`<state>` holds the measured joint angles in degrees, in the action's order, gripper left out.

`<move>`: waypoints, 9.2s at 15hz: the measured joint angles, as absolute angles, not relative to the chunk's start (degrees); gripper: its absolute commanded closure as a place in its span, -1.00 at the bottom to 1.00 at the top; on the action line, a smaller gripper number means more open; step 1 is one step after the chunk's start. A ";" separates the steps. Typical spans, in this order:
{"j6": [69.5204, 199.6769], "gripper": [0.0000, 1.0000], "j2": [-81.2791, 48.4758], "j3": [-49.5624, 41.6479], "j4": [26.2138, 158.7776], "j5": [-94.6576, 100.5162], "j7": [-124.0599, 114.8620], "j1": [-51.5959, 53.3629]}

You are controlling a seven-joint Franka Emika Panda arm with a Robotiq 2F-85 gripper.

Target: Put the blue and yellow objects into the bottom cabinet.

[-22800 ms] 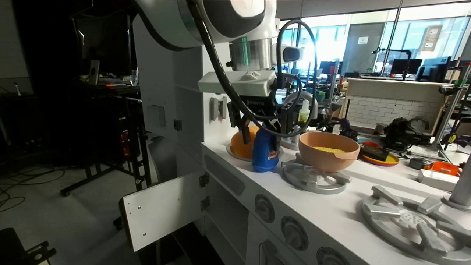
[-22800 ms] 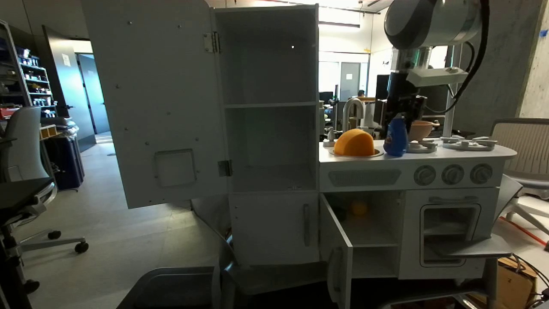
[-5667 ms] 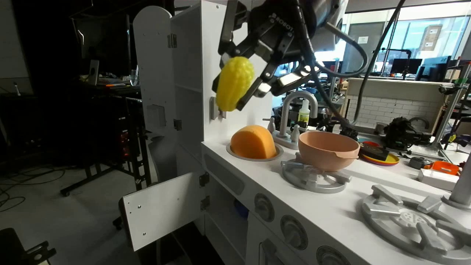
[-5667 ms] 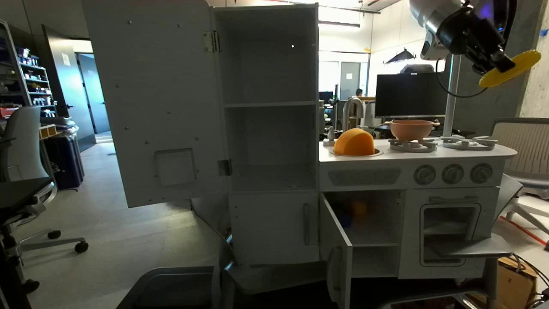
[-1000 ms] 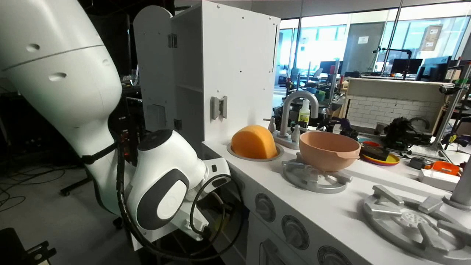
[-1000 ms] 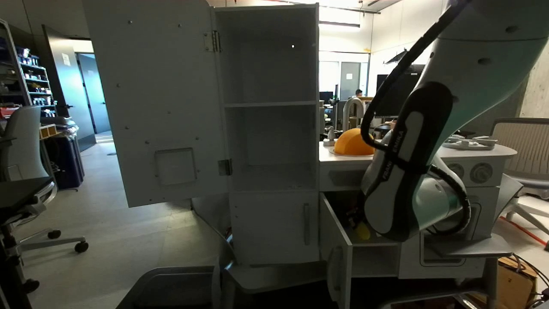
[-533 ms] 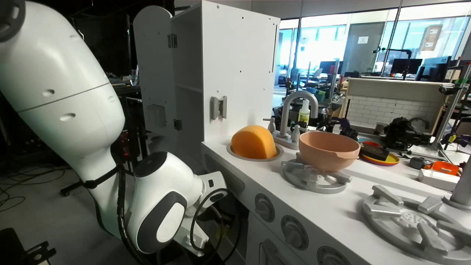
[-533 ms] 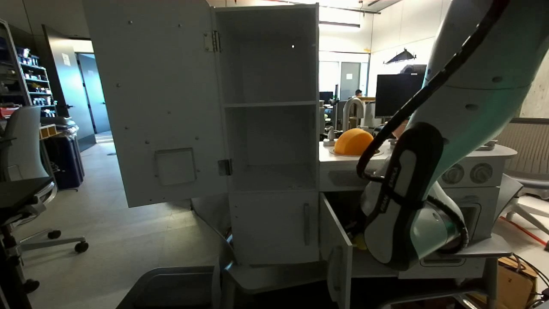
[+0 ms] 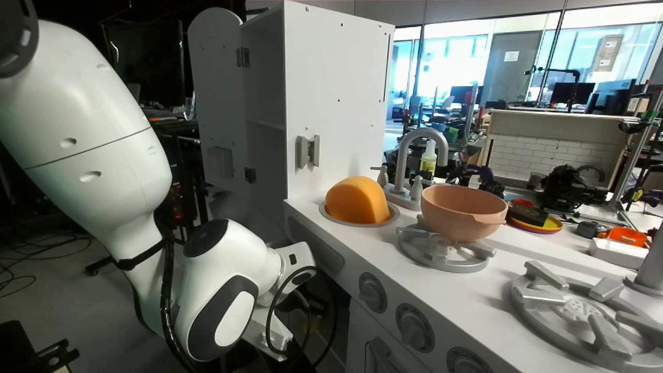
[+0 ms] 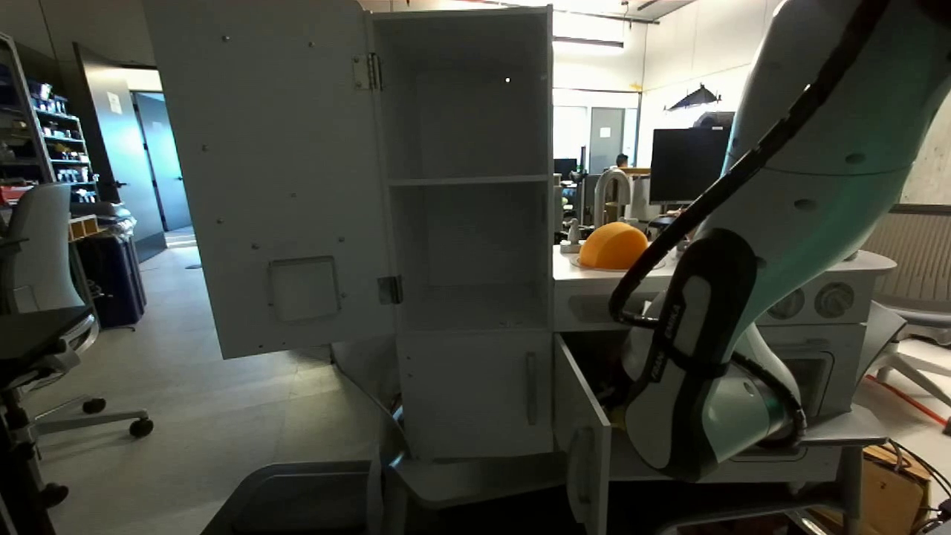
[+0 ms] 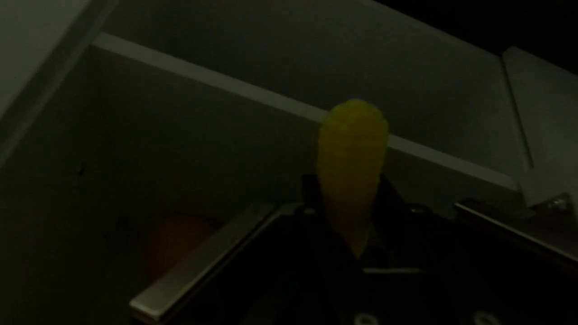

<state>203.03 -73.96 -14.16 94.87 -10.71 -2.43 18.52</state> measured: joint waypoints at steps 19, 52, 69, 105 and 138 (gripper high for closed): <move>204.43 0.85 -72.27 -15.19 94.24 -13.94 -1.94 21.06; 201.10 -1.00 -77.77 -25.30 90.91 -21.31 -1.02 29.43; 195.44 -1.00 -37.67 -22.79 131.88 -6.50 10.29 31.27; 162.92 -1.00 -39.83 -1.26 119.05 5.51 -4.92 25.22; 186.79 -1.00 -51.49 -16.89 114.07 6.09 -12.50 18.04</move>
